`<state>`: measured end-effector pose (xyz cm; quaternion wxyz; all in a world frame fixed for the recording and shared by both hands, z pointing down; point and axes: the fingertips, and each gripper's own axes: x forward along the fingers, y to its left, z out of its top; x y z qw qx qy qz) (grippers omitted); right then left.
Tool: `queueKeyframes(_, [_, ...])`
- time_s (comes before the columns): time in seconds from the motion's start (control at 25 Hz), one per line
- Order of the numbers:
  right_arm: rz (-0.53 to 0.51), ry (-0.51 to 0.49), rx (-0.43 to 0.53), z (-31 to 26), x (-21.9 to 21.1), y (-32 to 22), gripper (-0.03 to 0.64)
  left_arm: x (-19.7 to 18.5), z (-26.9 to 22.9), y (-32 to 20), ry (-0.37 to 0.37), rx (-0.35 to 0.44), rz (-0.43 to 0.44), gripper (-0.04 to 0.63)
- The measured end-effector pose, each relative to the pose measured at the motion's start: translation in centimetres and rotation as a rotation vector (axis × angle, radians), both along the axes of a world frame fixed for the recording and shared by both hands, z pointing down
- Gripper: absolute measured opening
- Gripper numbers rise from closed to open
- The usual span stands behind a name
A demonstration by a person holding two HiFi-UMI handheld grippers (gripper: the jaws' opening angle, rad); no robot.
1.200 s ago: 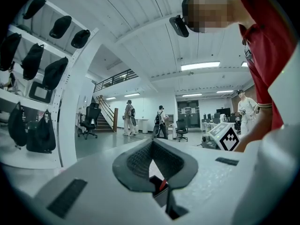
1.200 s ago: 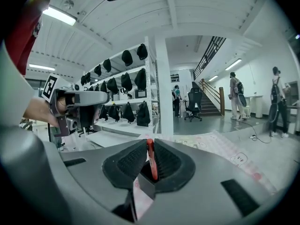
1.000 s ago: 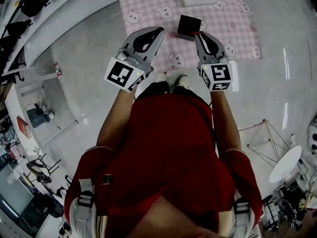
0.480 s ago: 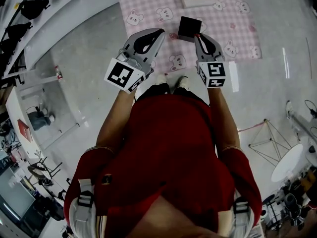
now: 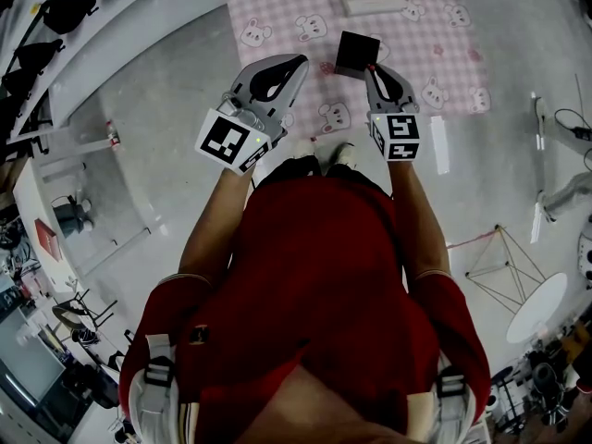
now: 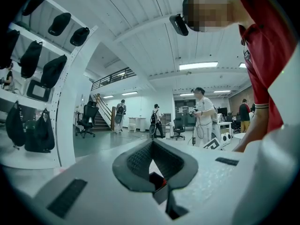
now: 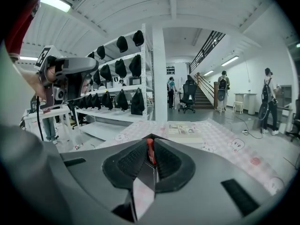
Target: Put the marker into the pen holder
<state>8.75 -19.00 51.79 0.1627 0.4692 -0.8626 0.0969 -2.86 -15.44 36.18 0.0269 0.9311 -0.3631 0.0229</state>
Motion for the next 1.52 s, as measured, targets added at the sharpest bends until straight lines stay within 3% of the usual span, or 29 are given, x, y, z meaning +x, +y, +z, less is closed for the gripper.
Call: queueKeyframes(1.52, [-0.027, 0.037, -0.062, 2.6, 0.2, -0.7, 0.049, 0.4, 1.0, -0.5, -0.007, -0.022, -0.013, 0.006])
